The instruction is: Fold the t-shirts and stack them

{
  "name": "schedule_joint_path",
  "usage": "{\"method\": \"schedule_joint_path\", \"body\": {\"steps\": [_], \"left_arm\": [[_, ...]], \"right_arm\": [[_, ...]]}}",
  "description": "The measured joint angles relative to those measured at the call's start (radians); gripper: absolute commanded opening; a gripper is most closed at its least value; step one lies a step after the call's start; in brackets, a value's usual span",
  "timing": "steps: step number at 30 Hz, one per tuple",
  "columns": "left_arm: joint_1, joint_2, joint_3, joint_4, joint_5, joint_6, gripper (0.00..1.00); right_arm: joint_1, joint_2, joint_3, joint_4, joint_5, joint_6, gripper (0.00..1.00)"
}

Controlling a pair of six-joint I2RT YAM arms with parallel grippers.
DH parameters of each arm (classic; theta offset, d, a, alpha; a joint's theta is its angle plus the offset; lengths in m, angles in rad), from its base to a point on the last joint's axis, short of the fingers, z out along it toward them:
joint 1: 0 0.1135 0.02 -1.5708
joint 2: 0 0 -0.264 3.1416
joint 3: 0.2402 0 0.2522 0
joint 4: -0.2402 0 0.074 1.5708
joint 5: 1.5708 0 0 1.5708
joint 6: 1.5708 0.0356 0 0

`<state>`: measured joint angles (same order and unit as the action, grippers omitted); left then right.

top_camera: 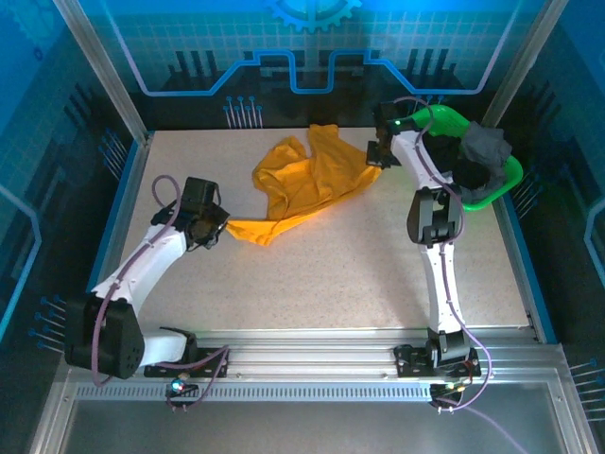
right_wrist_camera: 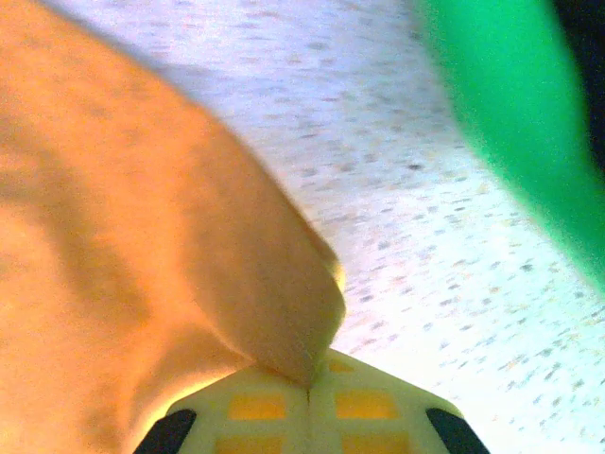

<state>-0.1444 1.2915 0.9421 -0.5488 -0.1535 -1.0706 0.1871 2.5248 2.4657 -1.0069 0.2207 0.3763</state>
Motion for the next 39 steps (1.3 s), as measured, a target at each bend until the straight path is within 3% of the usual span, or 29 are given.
{"method": "schedule_joint_path", "body": {"steps": [6,17,27,33,39], "left_arm": [[0.094,-0.002,0.14,0.005,0.014,0.004,0.0],[0.203,-0.152,0.404,0.096,-0.002,-0.029,0.0],[0.227,-0.267,0.659,0.121,-0.044,-0.03,0.0],[0.233,-0.21,0.733,0.127,-0.039,-0.03,0.0],[0.28,-0.02,0.734,0.134,0.031,-0.031,0.0]], "right_arm": [[0.104,-0.243,-0.067,0.014,-0.018,0.047,0.0],[0.085,-0.659,-0.065,0.035,-0.097,0.16,0.0],[0.072,-1.089,-0.398,0.184,-0.174,0.238,0.0],[0.052,-1.107,-0.417,0.278,-0.255,0.286,0.0],[0.046,-0.903,-0.367,0.335,-0.355,0.309,0.0]]}}
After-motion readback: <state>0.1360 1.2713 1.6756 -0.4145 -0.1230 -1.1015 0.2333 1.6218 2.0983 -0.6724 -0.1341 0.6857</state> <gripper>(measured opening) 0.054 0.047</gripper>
